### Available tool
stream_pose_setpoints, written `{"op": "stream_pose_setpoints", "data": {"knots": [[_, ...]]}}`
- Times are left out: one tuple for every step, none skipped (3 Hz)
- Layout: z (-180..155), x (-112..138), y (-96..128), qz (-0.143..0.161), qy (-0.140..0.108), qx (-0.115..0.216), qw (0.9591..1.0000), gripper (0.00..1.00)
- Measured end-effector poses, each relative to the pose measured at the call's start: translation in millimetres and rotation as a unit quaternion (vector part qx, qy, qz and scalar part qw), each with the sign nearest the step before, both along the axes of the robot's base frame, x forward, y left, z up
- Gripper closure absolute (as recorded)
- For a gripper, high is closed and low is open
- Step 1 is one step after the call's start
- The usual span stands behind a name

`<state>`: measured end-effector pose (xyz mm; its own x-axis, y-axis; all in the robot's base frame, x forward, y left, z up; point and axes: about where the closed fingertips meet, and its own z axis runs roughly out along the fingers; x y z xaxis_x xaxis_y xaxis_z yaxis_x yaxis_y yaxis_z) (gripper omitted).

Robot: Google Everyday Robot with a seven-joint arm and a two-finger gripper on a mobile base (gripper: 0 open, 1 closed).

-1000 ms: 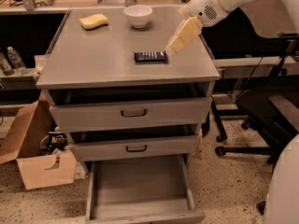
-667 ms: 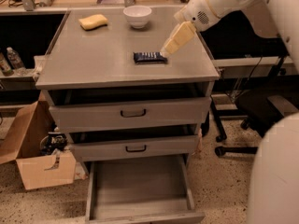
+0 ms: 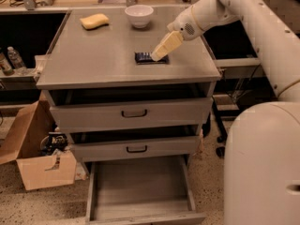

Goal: Place rxbar blueberry into bottom drawer

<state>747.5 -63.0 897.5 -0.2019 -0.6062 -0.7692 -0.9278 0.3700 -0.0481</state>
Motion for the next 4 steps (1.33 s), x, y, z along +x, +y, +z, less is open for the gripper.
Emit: {"op": "stream_pose_setpoints", "data": {"knots": [[-37.9, 23.6, 12.4, -0.017, 0.024, 0.02, 0.9993, 0.0], [-62.6, 32.4, 16.0, -0.025, 0.043, 0.023, 0.9985, 0.0], [-75.7, 40.3, 22.1, -0.023, 0.05, 0.019, 0.9983, 0.19], [-72.8, 40.3, 22.2, -0.023, 0.05, 0.019, 0.9983, 0.41]]}}
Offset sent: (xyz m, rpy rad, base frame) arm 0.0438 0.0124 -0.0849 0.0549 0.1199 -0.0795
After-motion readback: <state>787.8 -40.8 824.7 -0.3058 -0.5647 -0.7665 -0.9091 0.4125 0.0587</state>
